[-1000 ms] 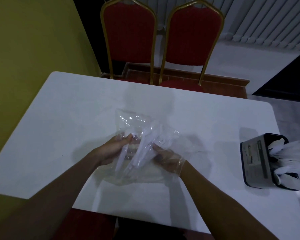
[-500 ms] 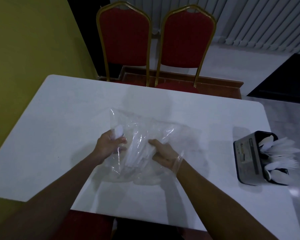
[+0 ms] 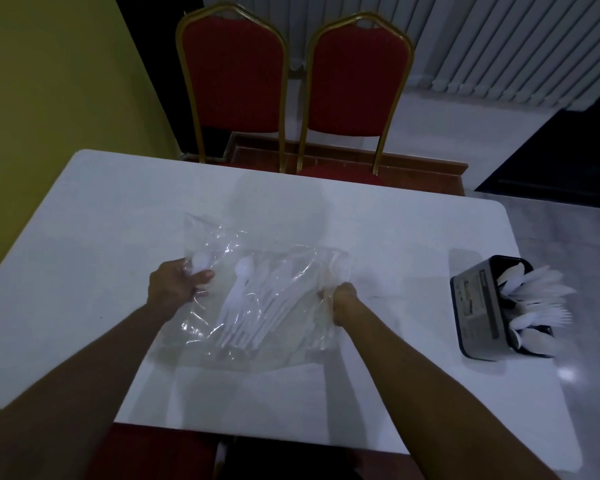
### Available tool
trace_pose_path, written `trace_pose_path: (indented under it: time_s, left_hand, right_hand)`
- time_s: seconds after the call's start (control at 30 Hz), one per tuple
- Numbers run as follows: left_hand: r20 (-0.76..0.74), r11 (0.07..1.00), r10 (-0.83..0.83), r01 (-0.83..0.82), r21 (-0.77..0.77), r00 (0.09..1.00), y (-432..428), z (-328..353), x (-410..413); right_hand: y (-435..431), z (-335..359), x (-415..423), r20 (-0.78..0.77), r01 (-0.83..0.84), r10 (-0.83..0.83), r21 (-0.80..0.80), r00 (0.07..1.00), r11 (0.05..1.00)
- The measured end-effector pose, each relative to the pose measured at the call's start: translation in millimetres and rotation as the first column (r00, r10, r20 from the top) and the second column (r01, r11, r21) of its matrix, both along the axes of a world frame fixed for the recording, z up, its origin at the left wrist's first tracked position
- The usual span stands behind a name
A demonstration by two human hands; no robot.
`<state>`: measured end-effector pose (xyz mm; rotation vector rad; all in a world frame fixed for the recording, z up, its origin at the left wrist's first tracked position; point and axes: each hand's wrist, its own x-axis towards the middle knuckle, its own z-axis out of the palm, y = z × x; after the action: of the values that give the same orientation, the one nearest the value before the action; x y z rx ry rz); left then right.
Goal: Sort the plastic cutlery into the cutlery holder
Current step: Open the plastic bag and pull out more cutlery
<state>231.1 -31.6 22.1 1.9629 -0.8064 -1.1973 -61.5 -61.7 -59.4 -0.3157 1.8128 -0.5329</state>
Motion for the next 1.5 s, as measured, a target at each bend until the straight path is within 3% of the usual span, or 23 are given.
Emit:
trace_pose_path:
  time_s: [0.13,0.2,0.37,0.47,0.57,0.63,0.73,0.83,0.97,1.07,1.2,1.33,1.5]
  left_hand:
    - [0.075,1.000,-0.015,0.014,0.012,0.997,1.0,-7.9,5.1]
    - [0.076,1.000,-0.007,0.006,0.016,0.997,2.7,-13.0,7.0]
    - [0.105,0.997,-0.009,0.002,0.074,0.994,4.5,-30.0,19.1]
    - [0.248,0.979,-0.143,0.100,0.175,0.958,8.4,-30.5,17.1]
    - [0.257,0.964,-0.223,0.172,0.204,0.940,13.8,-38.6,19.1]
    - [0.337,0.962,-0.261,0.212,0.174,0.905,16.2,-43.7,21.8]
    - [0.421,0.971,-0.235,0.236,0.051,0.876,14.8,-45.7,22.3]
    - [0.483,0.981,-0.182,0.189,0.035,0.856,12.2,-50.0,22.0]
    - [0.636,0.983,-0.140,0.030,0.182,0.759,12.2,-48.0,22.0]
    - [0.722,0.963,-0.136,-0.081,0.257,0.679,22.8,-48.6,13.5]
    - [0.790,0.975,-0.218,0.158,0.154,0.572,47.0,-58.9,-13.2]
    - [0.877,0.933,-0.242,0.347,0.094,0.414,74.3,-67.1,-35.0]
    - [0.844,0.802,-0.461,0.536,0.265,0.273,95.6,-80.4,-46.7]
  right_hand:
    - [10.7,42.8,-1.1,0.100,-0.087,0.075,0.120,0.992,0.989]
    - [10.6,52.3,-3.1,0.062,-0.109,0.102,0.124,0.993,0.986]
    - [17.3,52.8,-3.1,0.221,-0.012,0.002,0.042,0.975,0.999]
    - [22.0,50.8,4.8,0.211,0.011,-0.002,-0.043,0.978,0.999]
    - [23.0,49.8,10.2,0.188,-0.021,0.036,-0.081,0.981,0.997]
    - [22.2,48.0,12.2,0.108,-0.051,0.061,-0.090,0.992,0.995]
    - [24.6,48.9,15.2,-0.140,-0.070,0.059,-0.076,0.988,0.995]
    - [27.5,45.8,16.6,-0.224,-0.044,0.019,-0.106,0.974,0.993]
    - [28.1,41.1,20.4,-0.267,-0.030,-0.003,-0.120,0.964,0.992]
    - [26.2,42.6,23.5,-0.210,-0.010,-0.009,-0.090,0.978,0.996]
    - [25.6,38.5,25.3,-0.115,0.035,-0.045,-0.087,0.992,0.996]
    - [28.7,39.6,23.5,0.111,0.120,-0.108,-0.107,0.988,0.987]
    - [31.7,33.5,18.3,0.068,-0.089,0.099,-0.135,0.993,0.987]
